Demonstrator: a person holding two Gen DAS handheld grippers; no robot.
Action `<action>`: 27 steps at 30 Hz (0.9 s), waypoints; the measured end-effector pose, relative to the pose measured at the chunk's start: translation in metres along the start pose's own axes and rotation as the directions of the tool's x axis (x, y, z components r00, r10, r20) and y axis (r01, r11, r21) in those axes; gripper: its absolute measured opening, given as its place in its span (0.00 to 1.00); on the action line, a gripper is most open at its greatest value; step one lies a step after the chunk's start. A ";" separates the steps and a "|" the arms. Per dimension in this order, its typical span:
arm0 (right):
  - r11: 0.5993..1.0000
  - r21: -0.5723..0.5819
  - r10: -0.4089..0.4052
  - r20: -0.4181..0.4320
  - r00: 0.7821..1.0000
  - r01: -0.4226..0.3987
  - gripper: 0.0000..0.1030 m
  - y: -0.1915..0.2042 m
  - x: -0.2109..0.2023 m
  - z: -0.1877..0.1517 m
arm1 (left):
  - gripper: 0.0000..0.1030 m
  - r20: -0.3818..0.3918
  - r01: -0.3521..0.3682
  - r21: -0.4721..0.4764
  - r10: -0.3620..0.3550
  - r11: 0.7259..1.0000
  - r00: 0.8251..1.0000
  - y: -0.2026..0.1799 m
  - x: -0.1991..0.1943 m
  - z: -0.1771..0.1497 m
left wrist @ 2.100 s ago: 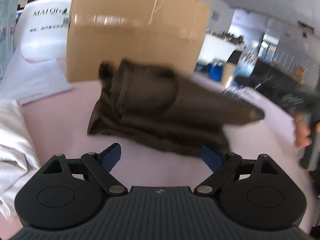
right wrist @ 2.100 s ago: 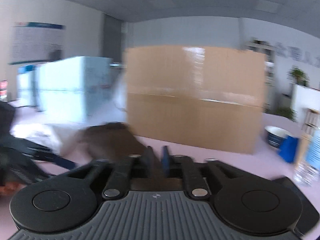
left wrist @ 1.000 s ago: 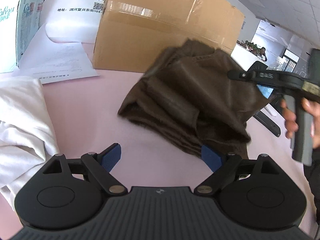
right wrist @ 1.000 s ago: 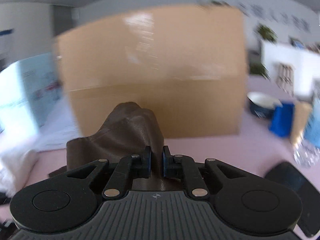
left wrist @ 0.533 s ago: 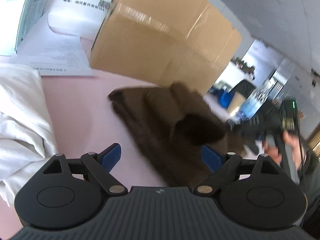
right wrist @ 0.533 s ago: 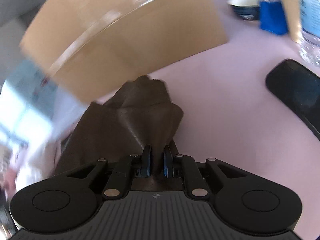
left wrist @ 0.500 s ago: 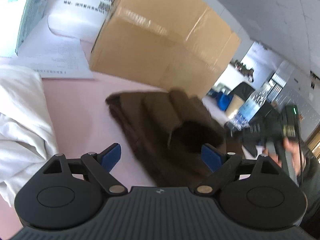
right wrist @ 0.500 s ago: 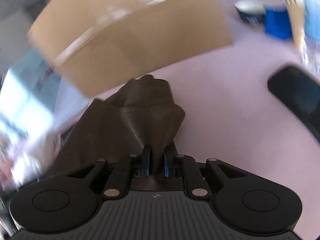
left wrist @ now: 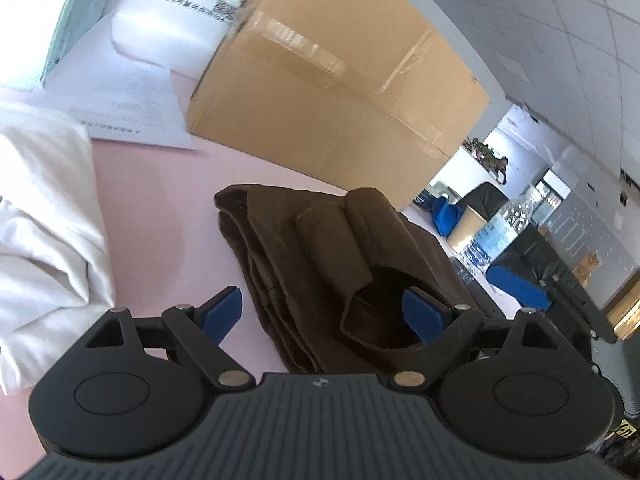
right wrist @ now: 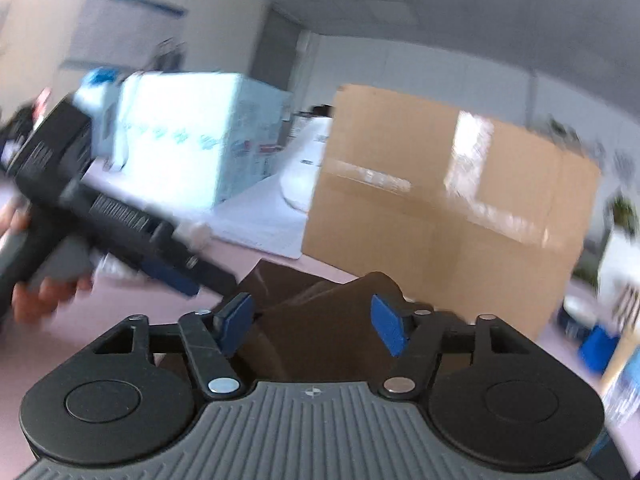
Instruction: Fold clothes
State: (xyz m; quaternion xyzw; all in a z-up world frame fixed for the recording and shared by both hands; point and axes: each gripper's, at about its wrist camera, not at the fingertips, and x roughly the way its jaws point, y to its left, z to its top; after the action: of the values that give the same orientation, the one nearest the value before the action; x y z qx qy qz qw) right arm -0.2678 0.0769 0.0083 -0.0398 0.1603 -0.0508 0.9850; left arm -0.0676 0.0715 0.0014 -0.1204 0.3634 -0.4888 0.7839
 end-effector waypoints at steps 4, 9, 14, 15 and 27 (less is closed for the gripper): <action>0.999 -0.021 -0.042 -0.061 0.997 0.041 0.58 0.015 0.020 0.015 | 0.84 -0.004 -0.003 -0.043 0.002 0.999 1.000 0.006 0.000 0.002; 0.945 -0.274 -0.216 -0.123 0.969 0.176 0.30 0.047 0.047 0.011 | 0.84 -0.011 0.003 -0.033 -0.004 0.999 1.000 0.004 0.000 0.002; 0.958 -0.224 -0.215 -0.160 0.963 0.176 0.07 0.031 0.046 0.004 | 0.84 -0.004 0.020 -0.046 -0.021 0.999 1.000 0.004 -0.004 0.004; 0.960 -0.215 -0.211 -0.126 0.969 0.181 0.07 0.031 0.042 0.005 | 0.84 -0.003 0.028 -0.053 -0.028 0.998 1.000 0.004 -0.005 0.005; 0.887 -0.455 0.047 -0.081 0.996 -0.079 0.07 0.082 0.018 -0.032 | 0.85 0.022 -0.007 -0.132 0.010 0.991 1.000 0.014 -0.010 0.007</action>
State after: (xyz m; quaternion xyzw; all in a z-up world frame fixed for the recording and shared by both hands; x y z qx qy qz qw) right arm -0.2537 0.1541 -0.0354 -0.2639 0.2021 0.0192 0.9429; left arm -0.0560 0.0859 0.0031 -0.1760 0.3864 -0.4591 0.7803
